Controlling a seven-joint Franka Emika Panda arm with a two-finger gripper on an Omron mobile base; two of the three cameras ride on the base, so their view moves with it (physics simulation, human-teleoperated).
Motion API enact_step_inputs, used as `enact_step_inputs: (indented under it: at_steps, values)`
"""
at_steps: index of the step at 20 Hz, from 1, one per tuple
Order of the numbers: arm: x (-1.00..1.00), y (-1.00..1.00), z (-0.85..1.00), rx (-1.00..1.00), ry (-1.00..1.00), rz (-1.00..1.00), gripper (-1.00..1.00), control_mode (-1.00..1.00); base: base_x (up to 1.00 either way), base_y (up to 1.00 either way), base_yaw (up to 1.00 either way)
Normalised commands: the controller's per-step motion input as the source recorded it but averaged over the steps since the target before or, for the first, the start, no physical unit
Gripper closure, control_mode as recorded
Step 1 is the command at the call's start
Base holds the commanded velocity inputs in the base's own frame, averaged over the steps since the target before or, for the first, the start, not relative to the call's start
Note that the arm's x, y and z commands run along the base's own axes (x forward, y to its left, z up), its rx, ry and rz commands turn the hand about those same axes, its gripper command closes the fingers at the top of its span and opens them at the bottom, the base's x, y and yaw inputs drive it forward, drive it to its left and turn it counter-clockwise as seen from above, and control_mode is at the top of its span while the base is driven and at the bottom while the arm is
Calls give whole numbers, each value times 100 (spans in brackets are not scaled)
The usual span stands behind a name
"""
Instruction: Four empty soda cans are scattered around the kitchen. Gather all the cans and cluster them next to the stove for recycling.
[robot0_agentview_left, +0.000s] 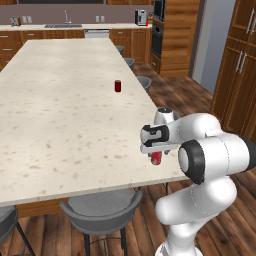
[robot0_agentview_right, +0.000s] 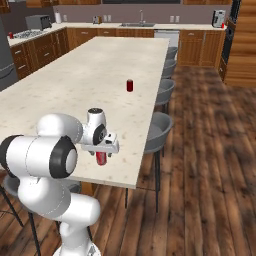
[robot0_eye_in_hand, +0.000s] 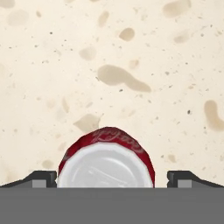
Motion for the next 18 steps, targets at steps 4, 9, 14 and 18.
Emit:
enact_step_inputs:
  at_steps: [4,9,14,18]
  values:
    - [2,0,0,0,0,0,-100,-100,0,0,0]
    - [7,0,0,0,0,0,-100,-100,0,0,0]
    - [15,0,0,0,0,0,-100,-100,0,0,0]
    - [4,0,0,0,2,0,-100,-100,0,0,0]
